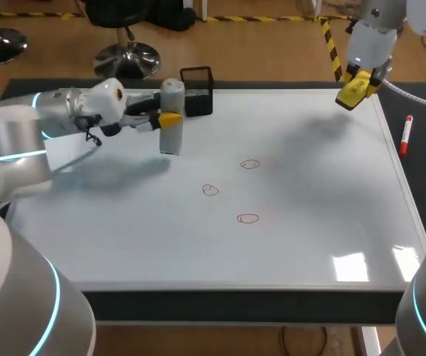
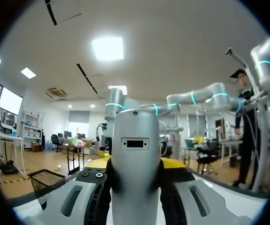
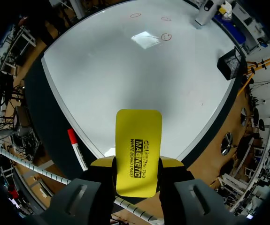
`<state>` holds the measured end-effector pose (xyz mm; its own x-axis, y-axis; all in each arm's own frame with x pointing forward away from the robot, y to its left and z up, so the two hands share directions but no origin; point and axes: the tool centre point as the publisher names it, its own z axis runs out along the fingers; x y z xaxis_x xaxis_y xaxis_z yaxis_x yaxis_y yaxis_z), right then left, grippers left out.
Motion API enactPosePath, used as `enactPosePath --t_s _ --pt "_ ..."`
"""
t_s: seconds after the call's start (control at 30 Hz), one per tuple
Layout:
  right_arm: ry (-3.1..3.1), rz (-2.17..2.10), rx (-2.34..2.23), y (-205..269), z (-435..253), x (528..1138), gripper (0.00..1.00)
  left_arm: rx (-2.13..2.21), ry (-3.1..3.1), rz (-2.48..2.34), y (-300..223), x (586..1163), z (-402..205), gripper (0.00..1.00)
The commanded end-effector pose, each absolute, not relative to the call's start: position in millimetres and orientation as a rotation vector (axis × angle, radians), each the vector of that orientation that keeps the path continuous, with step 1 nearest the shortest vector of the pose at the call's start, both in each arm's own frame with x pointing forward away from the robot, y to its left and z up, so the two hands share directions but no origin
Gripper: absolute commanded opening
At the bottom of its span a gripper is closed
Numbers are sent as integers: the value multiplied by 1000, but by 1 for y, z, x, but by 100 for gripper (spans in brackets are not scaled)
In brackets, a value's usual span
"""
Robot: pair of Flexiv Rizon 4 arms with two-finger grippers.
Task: Pick up the inspection probe, press it on each red-marked spot on the whiteboard one by one, put down the probe, pick up the eraser, and wipe off all the red marks.
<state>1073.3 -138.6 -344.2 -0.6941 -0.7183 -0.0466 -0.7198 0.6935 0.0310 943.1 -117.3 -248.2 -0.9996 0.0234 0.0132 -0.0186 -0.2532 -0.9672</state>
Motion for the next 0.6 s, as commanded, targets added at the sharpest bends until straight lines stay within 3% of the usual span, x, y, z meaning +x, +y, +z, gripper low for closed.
enactPosePath --t_s 0.03,0.6 --pt "2865 68 -1219 -139 -343 1074 0 28 -1949 2476 -98 954 -241 0" --pt "2865 68 -1219 -139 -343 1074 0 217 -1987 2583 -32 1023 -243 0"
